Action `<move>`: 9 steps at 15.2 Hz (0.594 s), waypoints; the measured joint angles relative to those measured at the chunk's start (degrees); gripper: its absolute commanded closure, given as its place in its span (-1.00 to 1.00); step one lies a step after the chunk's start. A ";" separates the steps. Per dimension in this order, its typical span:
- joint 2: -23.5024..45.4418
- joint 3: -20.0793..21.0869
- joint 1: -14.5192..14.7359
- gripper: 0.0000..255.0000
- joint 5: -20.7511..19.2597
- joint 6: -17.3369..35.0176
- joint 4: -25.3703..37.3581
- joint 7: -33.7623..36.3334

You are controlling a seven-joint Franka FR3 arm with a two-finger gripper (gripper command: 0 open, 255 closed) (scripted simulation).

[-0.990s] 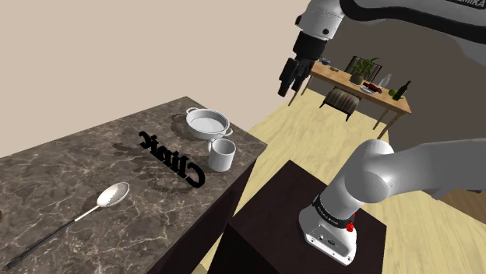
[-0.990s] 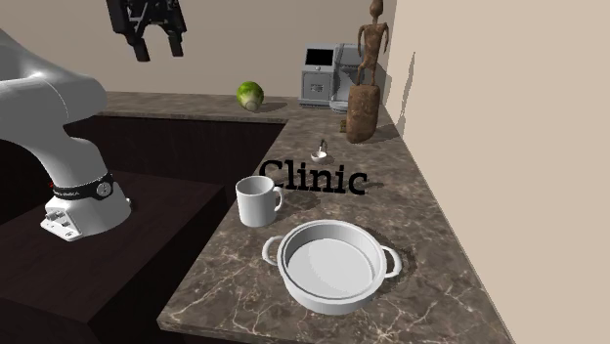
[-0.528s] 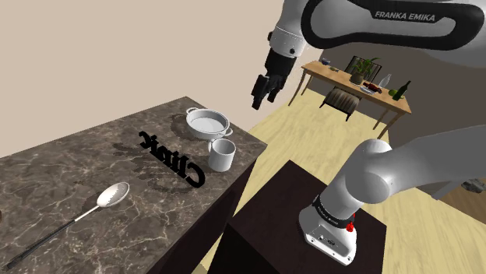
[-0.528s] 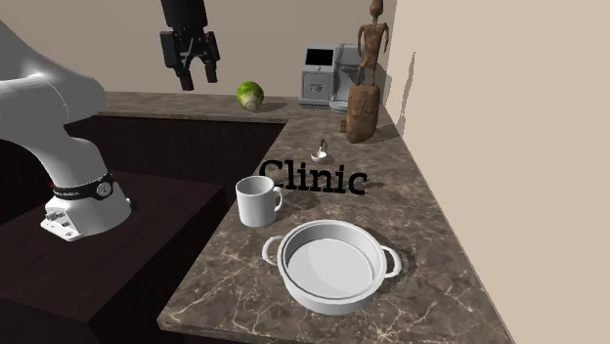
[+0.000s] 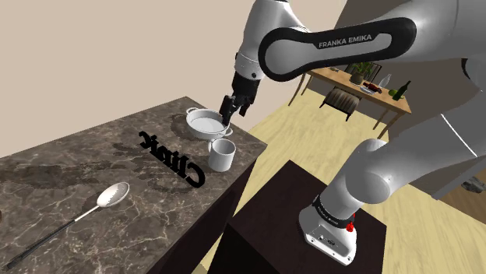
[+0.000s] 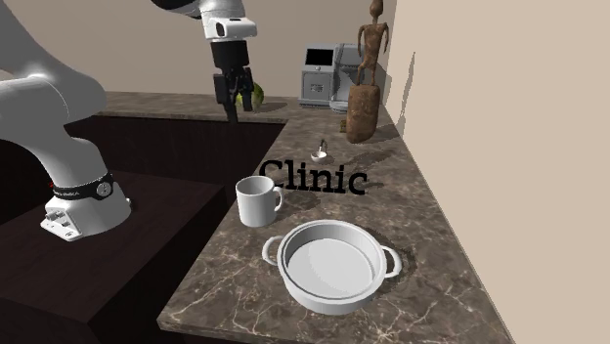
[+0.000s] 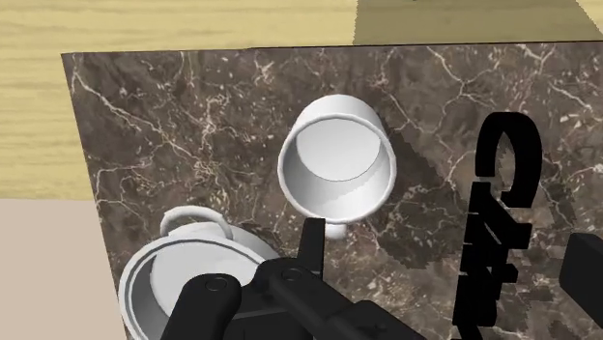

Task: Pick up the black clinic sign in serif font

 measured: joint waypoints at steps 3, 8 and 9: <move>6.25 2.39 -0.07 -1.00 -1.41 5.08 1.60 2.40; 16.98 5.22 -0.61 -1.00 -6.13 12.35 5.32 6.62; 18.94 5.75 -0.52 -1.00 -7.29 13.48 6.12 7.80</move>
